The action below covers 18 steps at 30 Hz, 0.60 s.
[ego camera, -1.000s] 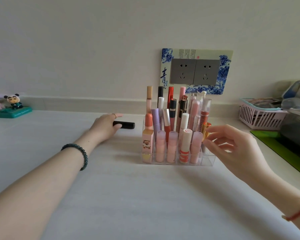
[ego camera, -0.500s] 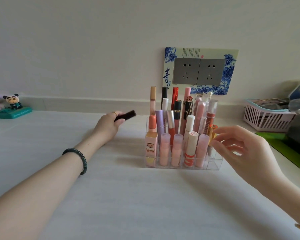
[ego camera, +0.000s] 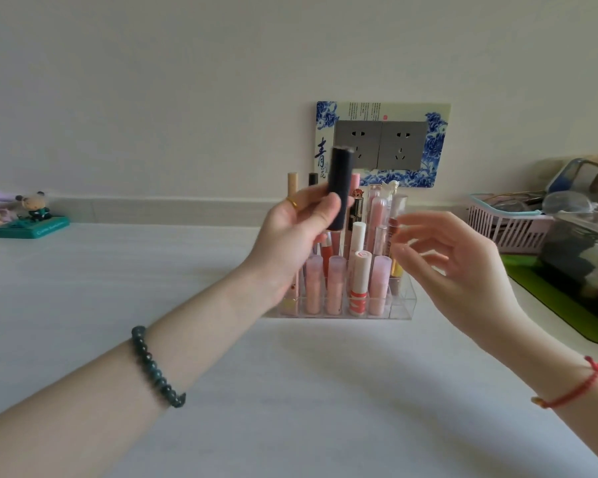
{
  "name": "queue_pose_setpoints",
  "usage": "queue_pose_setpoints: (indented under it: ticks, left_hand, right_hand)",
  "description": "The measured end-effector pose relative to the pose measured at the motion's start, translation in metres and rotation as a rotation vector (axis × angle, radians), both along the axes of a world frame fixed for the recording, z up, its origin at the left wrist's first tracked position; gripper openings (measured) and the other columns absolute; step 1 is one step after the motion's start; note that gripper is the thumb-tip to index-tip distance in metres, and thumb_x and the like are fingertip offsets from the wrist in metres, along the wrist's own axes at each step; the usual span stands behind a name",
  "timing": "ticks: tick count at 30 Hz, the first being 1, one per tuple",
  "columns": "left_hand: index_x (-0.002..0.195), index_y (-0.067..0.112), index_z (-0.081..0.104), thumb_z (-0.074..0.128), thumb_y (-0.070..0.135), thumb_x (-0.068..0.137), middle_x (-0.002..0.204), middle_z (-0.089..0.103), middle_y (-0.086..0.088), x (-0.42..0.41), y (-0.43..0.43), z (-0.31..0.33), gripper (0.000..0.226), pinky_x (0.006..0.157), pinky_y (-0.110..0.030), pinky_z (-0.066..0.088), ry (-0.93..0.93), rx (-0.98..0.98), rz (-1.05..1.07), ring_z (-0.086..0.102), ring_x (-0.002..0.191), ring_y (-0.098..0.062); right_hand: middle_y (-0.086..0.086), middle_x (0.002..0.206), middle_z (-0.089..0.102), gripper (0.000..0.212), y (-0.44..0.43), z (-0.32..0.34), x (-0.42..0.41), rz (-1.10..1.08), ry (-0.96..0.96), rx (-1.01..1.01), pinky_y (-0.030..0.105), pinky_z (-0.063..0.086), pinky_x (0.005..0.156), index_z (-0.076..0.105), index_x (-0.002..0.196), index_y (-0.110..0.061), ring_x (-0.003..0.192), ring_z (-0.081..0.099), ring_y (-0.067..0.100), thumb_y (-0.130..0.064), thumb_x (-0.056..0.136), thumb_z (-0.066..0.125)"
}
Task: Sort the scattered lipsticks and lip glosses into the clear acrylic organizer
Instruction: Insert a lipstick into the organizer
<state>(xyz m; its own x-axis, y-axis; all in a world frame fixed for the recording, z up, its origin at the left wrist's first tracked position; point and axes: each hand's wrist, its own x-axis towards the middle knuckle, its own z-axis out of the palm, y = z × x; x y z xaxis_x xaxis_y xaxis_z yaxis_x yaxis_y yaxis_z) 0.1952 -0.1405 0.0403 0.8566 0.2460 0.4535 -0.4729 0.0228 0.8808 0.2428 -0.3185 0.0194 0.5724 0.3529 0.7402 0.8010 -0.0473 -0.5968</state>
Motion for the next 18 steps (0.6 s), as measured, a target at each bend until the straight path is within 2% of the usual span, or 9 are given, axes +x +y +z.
queue_pose_setpoints:
  ticks: [4, 5, 8, 13, 16, 18]
  left_hand:
    - [0.095, 0.031, 0.062, 0.058, 0.018, 0.085, 0.090, 0.069, 0.013, 0.004, -0.031, -0.008, 0.017, 0.079, -0.015, 0.048, 0.011, 0.161, -0.031, 0.064, 0.087, 0.000]
    - [0.094, 0.034, 0.061, 0.059, 0.018, 0.085, 0.088, 0.069, 0.017, 0.006, -0.037, -0.010, 0.019, 0.079, -0.012, 0.048, 0.008, 0.201, -0.030, 0.064, 0.086, 0.004]
    - [0.089, 0.040, 0.059, 0.059, 0.015, 0.086, 0.077, 0.067, 0.027, 0.009, -0.048, -0.013, 0.026, 0.068, -0.002, 0.045, -0.006, 0.290, -0.031, 0.062, 0.079, 0.012]
    - [0.088, 0.041, 0.061, 0.062, 0.015, 0.084, 0.075, 0.065, 0.031, 0.011, -0.050, -0.018, 0.026, 0.068, 0.000, 0.044, -0.041, 0.369, 0.026, 0.062, 0.080, 0.013]
    - [0.096, 0.033, 0.064, 0.063, 0.019, 0.083, 0.090, 0.067, 0.022, 0.010, -0.043, -0.017, 0.019, 0.079, -0.009, 0.048, -0.100, 0.438, 0.106, 0.063, 0.090, 0.004]
    - [0.101, 0.027, 0.065, 0.063, 0.023, 0.083, 0.097, 0.068, 0.016, 0.008, -0.033, -0.014, 0.018, 0.081, -0.013, 0.049, -0.151, 0.474, 0.194, 0.063, 0.092, 0.001]
  right_hand:
    - [-0.007, 0.093, 0.067, 0.028, -0.004, 0.014, -0.004, 0.049, 0.028, 0.075, 0.019, 0.055, 0.070, 0.057, 0.105, -0.030, 0.079, 0.066, 0.010, -0.023, 0.079, 0.062]
    - [-0.007, 0.094, 0.067, 0.027, -0.006, 0.016, -0.004, 0.053, 0.034, 0.092, 0.018, 0.055, 0.069, 0.057, 0.105, -0.030, 0.079, 0.066, 0.009, -0.024, 0.079, 0.061]
    - [-0.009, 0.091, 0.068, 0.026, -0.011, 0.017, 0.001, 0.046, 0.057, 0.123, 0.017, 0.054, 0.069, 0.058, 0.100, -0.033, 0.078, 0.066, 0.005, -0.016, 0.081, 0.063]
    - [-0.009, 0.088, 0.069, 0.024, -0.016, 0.012, 0.007, 0.045, 0.087, 0.117, 0.022, 0.056, 0.074, 0.061, 0.095, -0.028, 0.082, 0.067, 0.007, -0.011, 0.079, 0.066]
    - [-0.011, 0.088, 0.068, 0.024, -0.017, 0.010, 0.013, 0.000, 0.099, 0.104, 0.022, 0.057, 0.073, 0.060, 0.093, -0.029, 0.081, 0.068, 0.007, -0.011, 0.079, 0.067]
    - [-0.012, 0.086, 0.067, 0.023, -0.018, 0.006, 0.018, -0.070, 0.125, 0.089, 0.024, 0.057, 0.073, 0.060, 0.092, -0.029, 0.080, 0.067, 0.006, -0.012, 0.079, 0.067]
